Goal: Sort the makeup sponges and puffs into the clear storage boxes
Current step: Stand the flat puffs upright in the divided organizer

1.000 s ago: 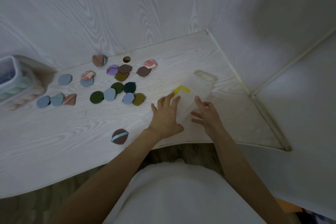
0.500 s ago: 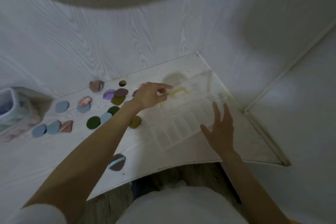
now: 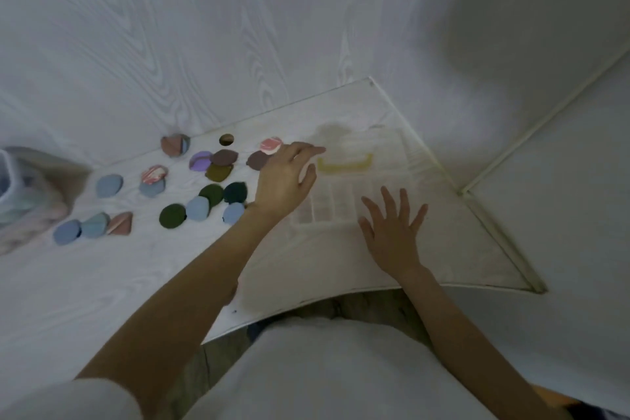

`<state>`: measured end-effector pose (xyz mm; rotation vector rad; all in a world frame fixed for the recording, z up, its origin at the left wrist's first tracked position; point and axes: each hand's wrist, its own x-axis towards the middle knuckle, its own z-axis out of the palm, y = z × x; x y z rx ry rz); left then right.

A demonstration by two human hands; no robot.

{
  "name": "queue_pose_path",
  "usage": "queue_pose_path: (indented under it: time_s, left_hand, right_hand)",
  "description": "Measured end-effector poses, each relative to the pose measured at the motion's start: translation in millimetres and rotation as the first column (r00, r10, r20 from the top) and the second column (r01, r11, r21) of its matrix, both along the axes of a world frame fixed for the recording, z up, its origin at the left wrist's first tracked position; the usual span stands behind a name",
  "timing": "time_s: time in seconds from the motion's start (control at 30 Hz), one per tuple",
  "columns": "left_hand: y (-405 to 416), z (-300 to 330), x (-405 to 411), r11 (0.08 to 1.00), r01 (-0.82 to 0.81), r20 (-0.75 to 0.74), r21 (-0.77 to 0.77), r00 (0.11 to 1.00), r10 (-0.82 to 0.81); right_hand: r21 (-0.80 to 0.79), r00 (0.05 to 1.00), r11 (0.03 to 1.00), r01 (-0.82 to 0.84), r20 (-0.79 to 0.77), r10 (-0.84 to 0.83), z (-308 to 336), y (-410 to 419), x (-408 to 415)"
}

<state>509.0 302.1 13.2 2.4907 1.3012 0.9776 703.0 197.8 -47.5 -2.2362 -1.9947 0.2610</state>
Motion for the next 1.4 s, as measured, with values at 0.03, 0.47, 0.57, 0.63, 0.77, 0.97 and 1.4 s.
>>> queue_pose_path:
  time_s: [0.03, 0.47, 0.57, 0.63, 0.77, 0.97, 1.4]
  left_hand:
    - [-14.6, -2.3, -15.9, 0.996, -0.037, 0.055, -0.085, 0.998, 0.041]
    - [-154.1, -77.3, -163.5, 0.443, -0.653, -0.407, -0.614, 0.743, 0.531]
    - [-159.0, -81.1, -163.9, 0.422, -0.622, -0.333, -0.659, 0.745, 0.578]
    - [-159.1, -79.0, -165.3, 0.385, -0.586, -0.268, -0.713, 0.735, 0.623]
    - [-153.2, -73.5, -166.0, 0.38, -0.52, -0.255, -0.765, 0.787, 0.562]
    - [-127.0, -71.0, -189.5, 0.389, -0.575, -0.059, -0.72, 0.609, 0.791]
    - [-102.4, -86.8, -211.4, 0.274, -0.603, -0.117, -0.749, 0.527, 0.842]
  right_hand:
    - [0.031, 1.0, 0.999, -0.012, -0.014, 0.013, 3.0, -0.1, -3.4]
    - [0.093, 0.754, 0.795, -0.599, -0.268, 0.6, 57.9, 30.7, -145.0]
    - [0.101, 0.751, 0.782, -0.615, -0.229, 0.62, 65.2, 60.1, -175.7]
    - [0.037, 0.771, 0.791, -0.61, -0.201, 0.604, 55.8, 80.8, -193.8]
    - [-0.132, 0.841, 0.832, -0.539, -0.134, 0.524, 25.1, 112.1, -208.4]
    - [-0.209, 0.849, 0.824, -0.526, -0.088, 0.52, 4.1, 123.6, -208.0]
    - [-0.224, 0.876, 0.847, -0.482, -0.135, 0.463, -1.4, 226.6, -260.6]
